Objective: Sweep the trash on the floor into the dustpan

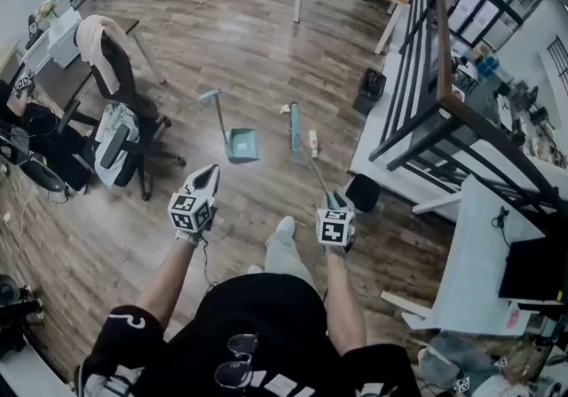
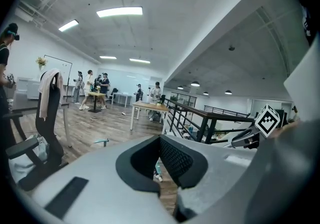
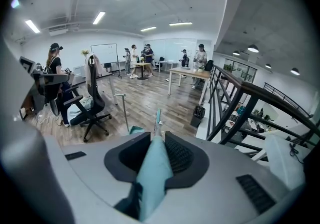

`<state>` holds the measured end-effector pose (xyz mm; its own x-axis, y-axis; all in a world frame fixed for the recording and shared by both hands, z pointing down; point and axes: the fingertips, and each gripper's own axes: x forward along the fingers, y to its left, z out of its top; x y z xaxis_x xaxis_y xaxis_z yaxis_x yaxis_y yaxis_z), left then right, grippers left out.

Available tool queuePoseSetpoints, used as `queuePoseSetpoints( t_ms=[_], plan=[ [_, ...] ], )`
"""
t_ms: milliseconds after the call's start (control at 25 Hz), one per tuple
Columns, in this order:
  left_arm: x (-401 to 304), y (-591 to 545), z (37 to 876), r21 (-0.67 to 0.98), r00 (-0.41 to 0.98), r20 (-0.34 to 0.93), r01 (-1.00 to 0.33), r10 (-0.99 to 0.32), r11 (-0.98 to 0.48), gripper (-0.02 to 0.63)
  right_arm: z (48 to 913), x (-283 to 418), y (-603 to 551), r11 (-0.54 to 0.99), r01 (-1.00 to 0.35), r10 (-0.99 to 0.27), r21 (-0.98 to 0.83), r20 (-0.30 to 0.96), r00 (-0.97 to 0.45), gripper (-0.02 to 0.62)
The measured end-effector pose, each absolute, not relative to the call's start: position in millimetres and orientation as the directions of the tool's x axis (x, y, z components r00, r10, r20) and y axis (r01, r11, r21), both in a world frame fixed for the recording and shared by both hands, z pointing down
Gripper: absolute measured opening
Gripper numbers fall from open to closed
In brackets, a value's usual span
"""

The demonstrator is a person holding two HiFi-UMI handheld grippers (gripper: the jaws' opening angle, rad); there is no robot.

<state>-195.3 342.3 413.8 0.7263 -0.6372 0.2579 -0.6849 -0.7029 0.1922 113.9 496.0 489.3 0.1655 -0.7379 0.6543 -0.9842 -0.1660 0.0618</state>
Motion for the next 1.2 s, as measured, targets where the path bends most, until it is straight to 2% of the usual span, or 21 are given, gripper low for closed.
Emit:
queuePoseSetpoints(
  t_ms=[640,1200],
  plan=[
    [-62.3,188.0,393.5,0.151,0.704,0.267,-0.705,-0.658,-0.693,-0.002,487.8,231.3,321.7,-0.094,-0.995,-0.75,0.02,0.656,0.084,0.084],
    [-8.1,122.4,418.1,0.175,0.717,0.311,-0.688,-0.624,-0.704,-0.002,517.4,262.8,272.0,-0.104,-0.995,-0.709,-0.012,0.703,0.066,0.084]
  ],
)
